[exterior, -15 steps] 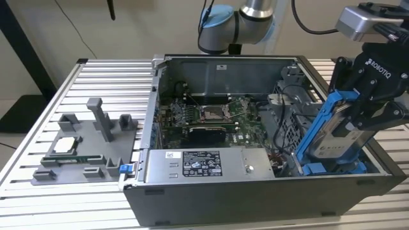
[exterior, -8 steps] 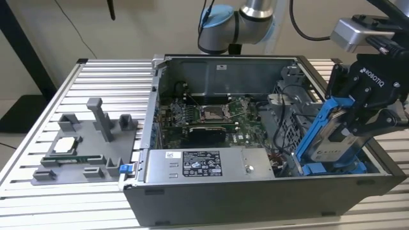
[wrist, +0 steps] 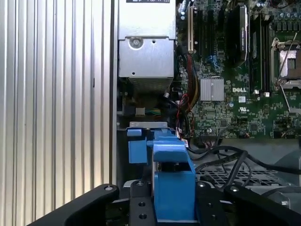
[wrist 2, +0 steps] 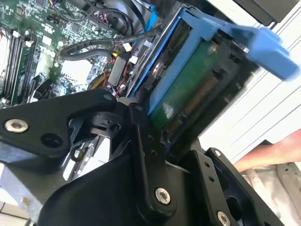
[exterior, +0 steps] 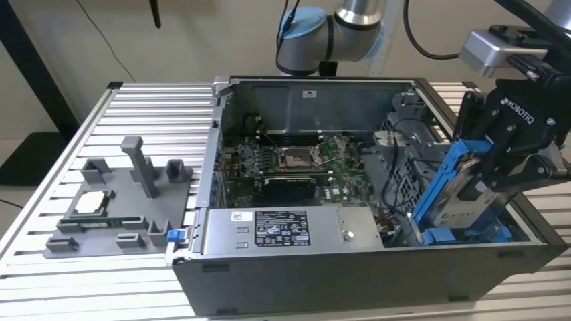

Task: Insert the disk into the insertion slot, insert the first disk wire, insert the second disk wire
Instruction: 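Insert the disk into the insertion slot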

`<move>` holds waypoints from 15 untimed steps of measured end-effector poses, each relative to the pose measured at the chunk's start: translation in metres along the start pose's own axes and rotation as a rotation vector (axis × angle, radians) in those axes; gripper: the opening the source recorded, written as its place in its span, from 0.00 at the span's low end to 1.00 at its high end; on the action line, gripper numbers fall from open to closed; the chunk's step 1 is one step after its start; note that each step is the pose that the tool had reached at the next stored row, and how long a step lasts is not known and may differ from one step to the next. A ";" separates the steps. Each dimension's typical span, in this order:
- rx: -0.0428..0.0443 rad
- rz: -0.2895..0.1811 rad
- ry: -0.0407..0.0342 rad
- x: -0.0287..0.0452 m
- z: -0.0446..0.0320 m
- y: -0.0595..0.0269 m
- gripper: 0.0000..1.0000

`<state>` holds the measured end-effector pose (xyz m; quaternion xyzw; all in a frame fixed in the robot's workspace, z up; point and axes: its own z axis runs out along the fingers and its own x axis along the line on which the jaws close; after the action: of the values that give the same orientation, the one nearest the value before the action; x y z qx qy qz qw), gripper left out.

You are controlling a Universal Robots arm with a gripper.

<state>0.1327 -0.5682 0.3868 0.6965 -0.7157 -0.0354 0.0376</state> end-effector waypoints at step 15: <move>0.0014 -0.001 0.0000 0.0001 -0.0257 0.0026 1.00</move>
<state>0.1328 -0.5682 0.4126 0.6967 -0.7156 -0.0349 0.0371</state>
